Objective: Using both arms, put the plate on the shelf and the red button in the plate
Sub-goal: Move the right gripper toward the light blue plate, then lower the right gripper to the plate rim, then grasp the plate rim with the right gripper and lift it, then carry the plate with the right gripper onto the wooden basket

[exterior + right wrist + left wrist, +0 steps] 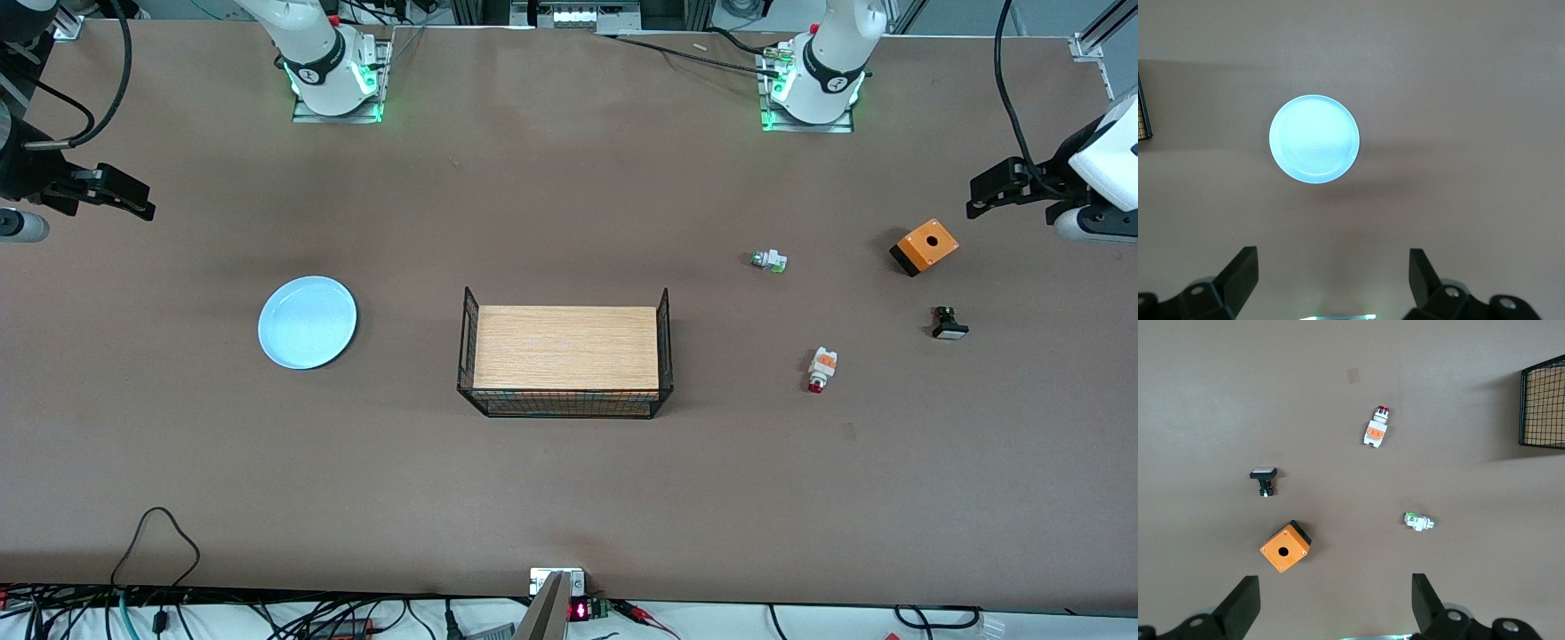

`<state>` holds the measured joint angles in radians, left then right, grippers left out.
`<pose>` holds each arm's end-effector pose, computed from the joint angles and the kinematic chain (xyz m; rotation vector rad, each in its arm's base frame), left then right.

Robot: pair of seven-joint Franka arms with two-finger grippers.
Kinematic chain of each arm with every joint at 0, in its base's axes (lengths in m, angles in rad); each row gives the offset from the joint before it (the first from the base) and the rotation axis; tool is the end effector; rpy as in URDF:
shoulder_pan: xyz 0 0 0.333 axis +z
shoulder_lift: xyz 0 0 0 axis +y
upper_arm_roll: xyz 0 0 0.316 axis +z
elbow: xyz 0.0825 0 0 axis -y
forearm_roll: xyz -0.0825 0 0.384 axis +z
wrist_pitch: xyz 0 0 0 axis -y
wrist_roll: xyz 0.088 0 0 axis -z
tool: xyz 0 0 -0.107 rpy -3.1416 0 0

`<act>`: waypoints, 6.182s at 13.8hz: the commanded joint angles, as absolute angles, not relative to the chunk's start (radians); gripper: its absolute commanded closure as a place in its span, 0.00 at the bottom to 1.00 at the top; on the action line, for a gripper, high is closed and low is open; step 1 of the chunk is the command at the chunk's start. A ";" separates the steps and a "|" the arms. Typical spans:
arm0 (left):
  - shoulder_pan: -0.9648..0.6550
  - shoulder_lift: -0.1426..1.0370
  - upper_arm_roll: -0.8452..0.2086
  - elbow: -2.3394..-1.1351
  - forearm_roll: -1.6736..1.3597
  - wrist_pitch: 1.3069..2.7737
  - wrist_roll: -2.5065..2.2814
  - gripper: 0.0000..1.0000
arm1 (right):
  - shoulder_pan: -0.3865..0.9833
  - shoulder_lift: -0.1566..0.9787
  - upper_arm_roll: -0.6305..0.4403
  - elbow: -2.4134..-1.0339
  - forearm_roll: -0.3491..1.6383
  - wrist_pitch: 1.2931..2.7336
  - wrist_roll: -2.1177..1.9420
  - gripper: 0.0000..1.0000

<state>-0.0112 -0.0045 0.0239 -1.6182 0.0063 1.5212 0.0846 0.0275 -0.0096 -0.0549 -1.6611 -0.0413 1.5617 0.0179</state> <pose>0.5459 0.0077 0.6007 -3.1345 0.1127 0.1455 0.5466 -0.0196 0.5867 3.0974 -0.0678 -0.1395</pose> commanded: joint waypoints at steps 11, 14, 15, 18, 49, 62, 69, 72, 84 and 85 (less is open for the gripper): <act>-0.003 -0.002 0.017 -1.601 0.023 1.500 0.101 0.00 | 0.035 0.126 -0.045 -1.686 -0.037 1.658 0.015 0.00; -0.003 -0.005 0.015 -1.601 0.023 1.497 0.103 0.00 | 0.038 0.208 -0.046 -1.684 -0.043 1.721 0.012 0.00; -0.002 -0.005 0.017 -1.601 0.023 1.497 0.103 0.00 | 0.032 0.244 -0.046 -1.689 -0.044 1.750 -0.001 0.00; -0.003 -0.003 0.017 -1.601 0.023 1.497 0.103 0.00 | -0.007 0.262 -0.045 -1.874 -0.048 2.010 -0.012 0.00; -0.003 -0.002 0.017 -1.600 0.023 1.499 0.101 0.00 | -0.034 0.290 0.008 -1.671 0.086 1.617 0.093 1.00; -0.003 0.000 0.017 -1.600 0.023 1.500 0.101 0.00 | 0.056 0.273 0.371 -1.447 0.270 1.596 1.130 1.00; -0.003 0.000 0.017 -1.600 0.023 1.500 0.101 0.00 | 0.248 0.357 0.370 -1.447 0.224 1.839 1.442 1.00; -0.003 0.003 0.017 -1.600 0.023 1.505 0.095 0.00 | 0.276 0.403 0.370 -1.450 0.184 1.903 1.460 1.00; -0.003 0.005 0.015 -1.609 0.023 1.497 0.091 0.00 | 0.295 0.506 0.367 -1.554 0.104 2.152 1.447 1.00; -0.005 0.005 0.015 -1.614 0.023 1.482 0.087 0.00 | 0.298 0.512 0.367 -1.554 0.104 2.164 1.448 1.00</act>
